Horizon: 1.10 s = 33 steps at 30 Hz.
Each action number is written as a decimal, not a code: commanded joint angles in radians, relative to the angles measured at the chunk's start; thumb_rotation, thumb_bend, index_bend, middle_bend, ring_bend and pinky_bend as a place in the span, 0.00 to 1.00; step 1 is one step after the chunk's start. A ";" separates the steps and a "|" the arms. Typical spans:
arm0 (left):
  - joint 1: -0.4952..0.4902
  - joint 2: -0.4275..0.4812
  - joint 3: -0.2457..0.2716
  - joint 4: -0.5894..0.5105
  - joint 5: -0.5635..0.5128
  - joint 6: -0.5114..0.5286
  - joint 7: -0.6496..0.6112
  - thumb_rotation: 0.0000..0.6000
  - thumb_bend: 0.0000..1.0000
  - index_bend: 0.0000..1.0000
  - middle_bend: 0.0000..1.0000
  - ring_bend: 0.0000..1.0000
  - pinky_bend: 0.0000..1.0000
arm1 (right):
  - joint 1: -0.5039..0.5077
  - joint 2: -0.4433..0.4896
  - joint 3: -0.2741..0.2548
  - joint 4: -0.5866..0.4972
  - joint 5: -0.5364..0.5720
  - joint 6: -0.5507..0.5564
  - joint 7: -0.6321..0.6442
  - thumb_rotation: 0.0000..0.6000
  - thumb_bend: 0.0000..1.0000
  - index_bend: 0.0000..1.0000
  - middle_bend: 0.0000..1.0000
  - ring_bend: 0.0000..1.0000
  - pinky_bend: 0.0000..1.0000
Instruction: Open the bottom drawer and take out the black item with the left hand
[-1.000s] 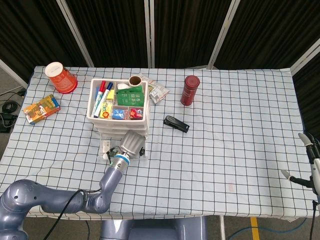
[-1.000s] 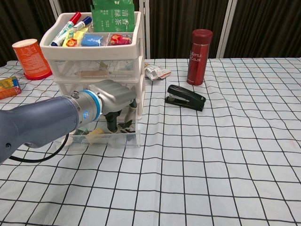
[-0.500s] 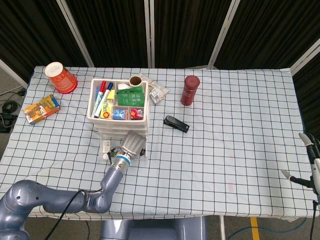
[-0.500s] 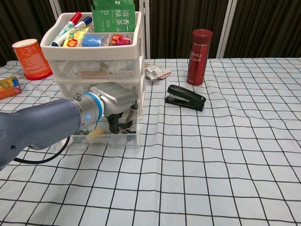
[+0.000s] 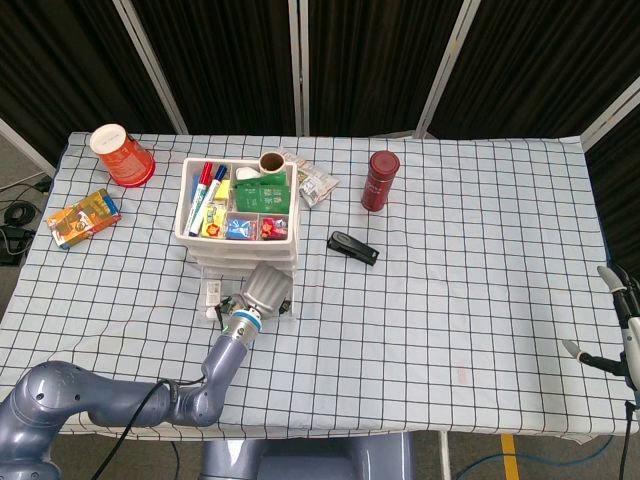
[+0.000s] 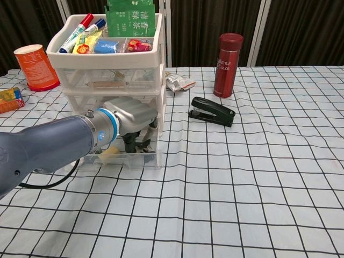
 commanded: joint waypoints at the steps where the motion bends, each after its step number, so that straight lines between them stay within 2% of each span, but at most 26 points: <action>1: 0.002 -0.001 0.003 0.000 0.002 0.002 0.000 1.00 0.48 0.59 1.00 1.00 0.96 | -0.001 0.000 0.000 0.000 0.000 0.001 0.001 1.00 0.02 0.01 0.00 0.00 0.00; 9: 0.012 0.021 0.002 -0.033 0.032 0.018 -0.013 1.00 0.48 0.60 1.00 1.00 0.96 | 0.000 0.000 -0.001 0.000 -0.003 0.001 0.000 1.00 0.02 0.01 0.00 0.00 0.00; 18: 0.055 0.114 0.028 -0.184 0.115 0.084 -0.042 1.00 0.48 0.61 1.00 1.00 0.96 | 0.001 -0.003 0.001 0.000 0.002 -0.001 -0.009 1.00 0.02 0.01 0.00 0.00 0.00; 27: 0.147 0.262 0.086 -0.346 0.274 0.195 -0.119 1.00 0.48 0.62 1.00 1.00 0.96 | 0.000 -0.009 -0.001 -0.005 -0.002 0.005 -0.039 1.00 0.02 0.01 0.00 0.00 0.00; 30: 0.203 0.325 0.120 -0.382 0.383 0.256 -0.181 1.00 0.48 0.62 1.00 1.00 0.96 | -0.001 -0.014 -0.002 -0.009 -0.004 0.009 -0.056 1.00 0.02 0.01 0.00 0.00 0.00; 33: 0.262 0.376 0.146 -0.407 0.448 0.302 -0.253 1.00 0.48 0.62 1.00 1.00 0.95 | -0.002 -0.017 -0.003 -0.012 -0.005 0.012 -0.072 1.00 0.02 0.01 0.00 0.00 0.00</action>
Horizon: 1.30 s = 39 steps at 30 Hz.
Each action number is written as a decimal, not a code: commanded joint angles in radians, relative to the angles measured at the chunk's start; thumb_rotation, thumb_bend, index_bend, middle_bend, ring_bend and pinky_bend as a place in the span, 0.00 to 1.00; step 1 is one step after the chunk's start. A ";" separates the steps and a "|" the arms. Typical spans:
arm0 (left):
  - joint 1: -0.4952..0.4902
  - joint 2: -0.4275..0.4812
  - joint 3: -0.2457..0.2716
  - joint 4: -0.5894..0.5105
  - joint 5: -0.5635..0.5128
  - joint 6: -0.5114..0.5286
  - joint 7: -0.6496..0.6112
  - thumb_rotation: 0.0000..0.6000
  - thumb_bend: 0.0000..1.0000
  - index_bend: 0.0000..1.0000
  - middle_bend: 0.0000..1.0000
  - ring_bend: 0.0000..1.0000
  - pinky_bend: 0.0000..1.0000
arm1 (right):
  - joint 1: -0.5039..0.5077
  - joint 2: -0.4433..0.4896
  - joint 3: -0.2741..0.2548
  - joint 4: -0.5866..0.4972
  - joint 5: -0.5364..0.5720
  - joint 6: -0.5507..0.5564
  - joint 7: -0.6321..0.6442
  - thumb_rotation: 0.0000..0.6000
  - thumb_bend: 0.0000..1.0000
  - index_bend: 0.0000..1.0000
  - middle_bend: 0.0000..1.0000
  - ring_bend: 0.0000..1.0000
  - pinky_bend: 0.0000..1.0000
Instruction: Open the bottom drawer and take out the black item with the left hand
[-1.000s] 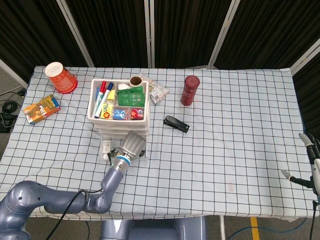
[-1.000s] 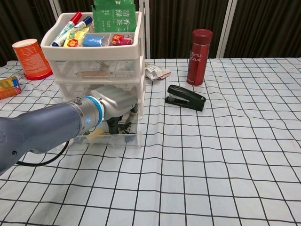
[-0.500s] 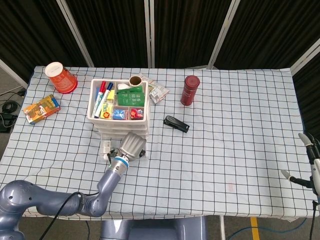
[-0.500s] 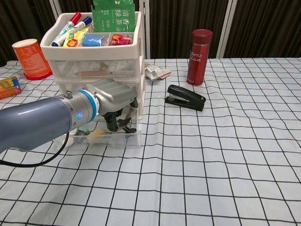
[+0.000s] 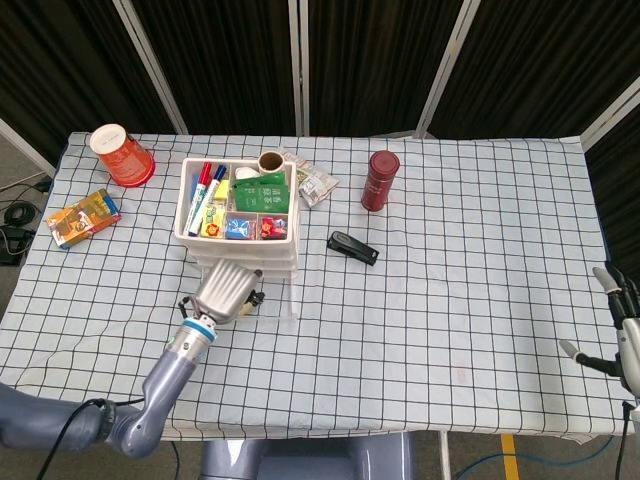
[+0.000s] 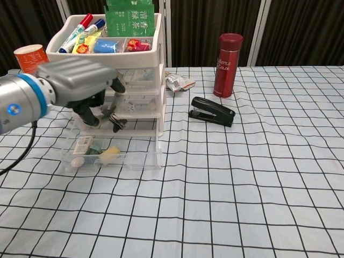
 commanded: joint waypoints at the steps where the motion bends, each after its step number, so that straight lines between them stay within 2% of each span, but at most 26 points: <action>1: 0.092 0.087 0.050 -0.049 0.100 0.074 -0.109 1.00 0.48 0.61 1.00 1.00 0.95 | -0.001 -0.004 -0.001 -0.004 -0.002 0.003 -0.013 1.00 0.02 0.01 0.00 0.00 0.00; 9: 0.240 0.214 0.124 -0.005 0.224 0.126 -0.306 1.00 0.48 0.60 1.00 1.00 0.95 | -0.001 -0.018 -0.008 -0.013 -0.011 0.005 -0.063 1.00 0.02 0.01 0.00 0.00 0.00; 15: 0.324 0.219 0.125 0.099 0.262 0.153 -0.401 1.00 0.48 0.59 1.00 1.00 0.94 | 0.004 -0.030 -0.012 -0.014 -0.009 -0.006 -0.095 1.00 0.02 0.01 0.00 0.00 0.00; 20: 0.376 0.198 0.106 0.178 0.283 0.178 -0.445 1.00 0.45 0.56 1.00 1.00 0.91 | 0.007 -0.038 -0.014 -0.014 -0.006 -0.014 -0.112 1.00 0.02 0.01 0.00 0.00 0.00; 23: 0.400 0.183 0.092 0.210 0.298 0.193 -0.461 1.00 0.39 0.55 1.00 1.00 0.85 | 0.008 -0.040 -0.014 -0.014 -0.005 -0.016 -0.118 1.00 0.02 0.01 0.00 0.00 0.00; 27: 0.425 0.153 0.073 0.252 0.329 0.217 -0.462 1.00 0.24 0.52 1.00 0.97 0.77 | 0.009 -0.042 -0.015 -0.015 -0.007 -0.017 -0.124 1.00 0.02 0.01 0.00 0.00 0.00; 30: 0.439 0.130 0.057 0.276 0.349 0.240 -0.466 1.00 0.16 0.52 1.00 0.96 0.74 | 0.008 -0.042 -0.016 -0.015 -0.008 -0.014 -0.127 1.00 0.02 0.01 0.00 0.00 0.00; 39: 0.470 0.071 0.028 0.354 0.407 0.278 -0.490 1.00 0.07 0.49 0.98 0.92 0.66 | 0.009 -0.046 -0.017 -0.015 -0.010 -0.015 -0.136 1.00 0.02 0.01 0.00 0.00 0.00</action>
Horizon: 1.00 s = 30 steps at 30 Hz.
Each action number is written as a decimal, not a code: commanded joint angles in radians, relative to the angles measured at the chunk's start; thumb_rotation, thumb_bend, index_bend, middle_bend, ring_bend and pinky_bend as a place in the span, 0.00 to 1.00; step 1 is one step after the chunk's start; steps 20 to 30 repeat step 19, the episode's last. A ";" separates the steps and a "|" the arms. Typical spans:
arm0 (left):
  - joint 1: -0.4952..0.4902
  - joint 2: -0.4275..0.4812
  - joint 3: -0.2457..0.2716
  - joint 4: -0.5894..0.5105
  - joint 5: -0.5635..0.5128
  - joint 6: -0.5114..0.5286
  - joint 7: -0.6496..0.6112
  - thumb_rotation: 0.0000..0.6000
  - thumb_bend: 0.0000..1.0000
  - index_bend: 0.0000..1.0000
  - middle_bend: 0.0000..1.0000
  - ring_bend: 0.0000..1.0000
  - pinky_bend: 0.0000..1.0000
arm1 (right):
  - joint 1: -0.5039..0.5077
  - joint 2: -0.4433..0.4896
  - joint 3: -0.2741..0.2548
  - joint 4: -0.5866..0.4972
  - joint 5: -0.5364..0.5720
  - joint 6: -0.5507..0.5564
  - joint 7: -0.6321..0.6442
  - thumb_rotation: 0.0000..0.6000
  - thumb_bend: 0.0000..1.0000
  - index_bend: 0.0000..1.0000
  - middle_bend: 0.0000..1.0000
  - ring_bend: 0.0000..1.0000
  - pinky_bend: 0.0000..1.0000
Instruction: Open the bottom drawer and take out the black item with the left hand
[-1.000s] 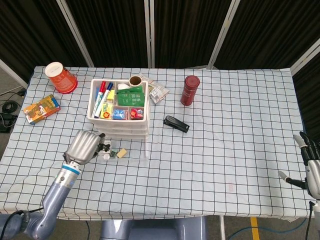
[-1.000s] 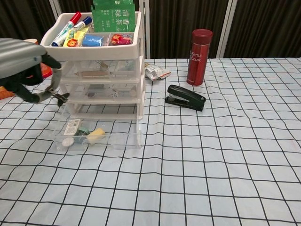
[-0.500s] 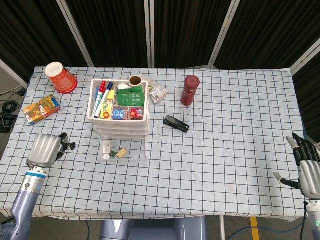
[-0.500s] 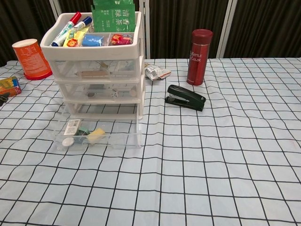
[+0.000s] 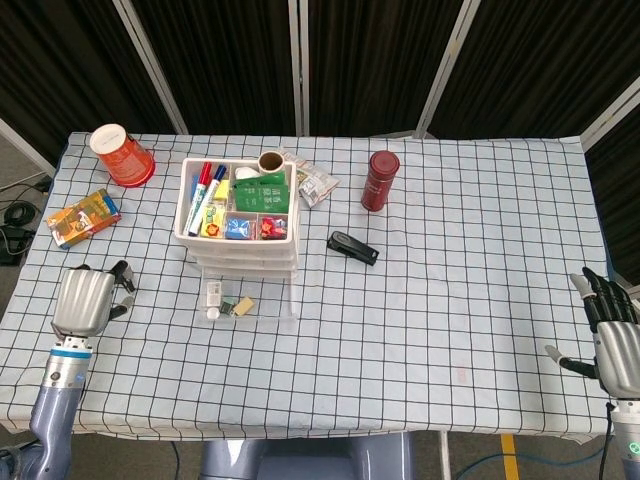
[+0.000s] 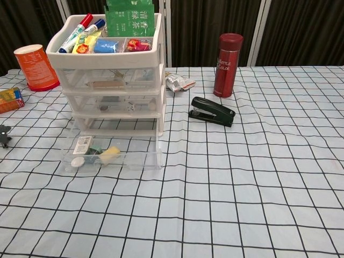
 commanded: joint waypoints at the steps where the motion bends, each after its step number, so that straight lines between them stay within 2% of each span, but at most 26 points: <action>1: 0.013 -0.016 -0.009 0.020 0.021 0.009 -0.012 1.00 0.06 0.48 0.98 0.91 0.64 | 0.000 -0.001 -0.001 -0.001 -0.001 0.001 -0.004 1.00 0.02 0.01 0.00 0.00 0.00; 2: 0.018 -0.020 -0.011 0.026 0.031 0.014 -0.019 1.00 0.05 0.48 0.95 0.89 0.62 | 0.000 -0.002 -0.001 -0.001 -0.002 0.001 -0.006 1.00 0.02 0.01 0.00 0.00 0.00; 6: 0.045 -0.025 -0.013 0.026 0.046 0.019 -0.040 1.00 0.05 0.39 0.51 0.49 0.44 | 0.001 -0.005 -0.002 -0.001 -0.001 -0.002 -0.011 1.00 0.02 0.01 0.00 0.00 0.00; 8: 0.058 -0.017 -0.013 0.013 0.051 0.020 -0.041 1.00 0.04 0.32 0.36 0.37 0.34 | 0.002 -0.006 -0.003 0.000 -0.003 -0.002 -0.014 1.00 0.02 0.01 0.00 0.00 0.00; 10: 0.075 -0.007 -0.009 -0.011 0.057 0.023 -0.049 1.00 0.03 0.20 0.18 0.22 0.21 | 0.002 -0.007 -0.003 -0.001 -0.003 -0.002 -0.017 1.00 0.02 0.01 0.00 0.00 0.00; 13: 0.105 0.012 -0.003 -0.058 0.055 0.029 -0.055 1.00 0.02 0.07 0.02 0.05 0.06 | 0.002 -0.008 -0.003 -0.002 -0.005 -0.002 -0.020 1.00 0.02 0.01 0.00 0.00 0.00; 16: 0.136 0.038 0.009 -0.116 0.033 0.013 -0.061 1.00 0.00 0.00 0.00 0.00 0.00 | 0.004 -0.010 -0.002 -0.001 -0.004 -0.002 -0.023 1.00 0.02 0.01 0.00 0.00 0.00; 19: 0.161 0.059 0.022 -0.148 0.017 -0.002 -0.053 1.00 0.00 0.00 0.00 0.00 0.00 | 0.006 -0.014 -0.002 0.002 -0.002 -0.006 -0.025 1.00 0.02 0.01 0.00 0.00 0.00; 30: 0.161 0.059 0.022 -0.148 0.017 -0.002 -0.053 1.00 0.00 0.00 0.00 0.00 0.00 | 0.006 -0.014 -0.002 0.002 -0.002 -0.006 -0.025 1.00 0.02 0.01 0.00 0.00 0.00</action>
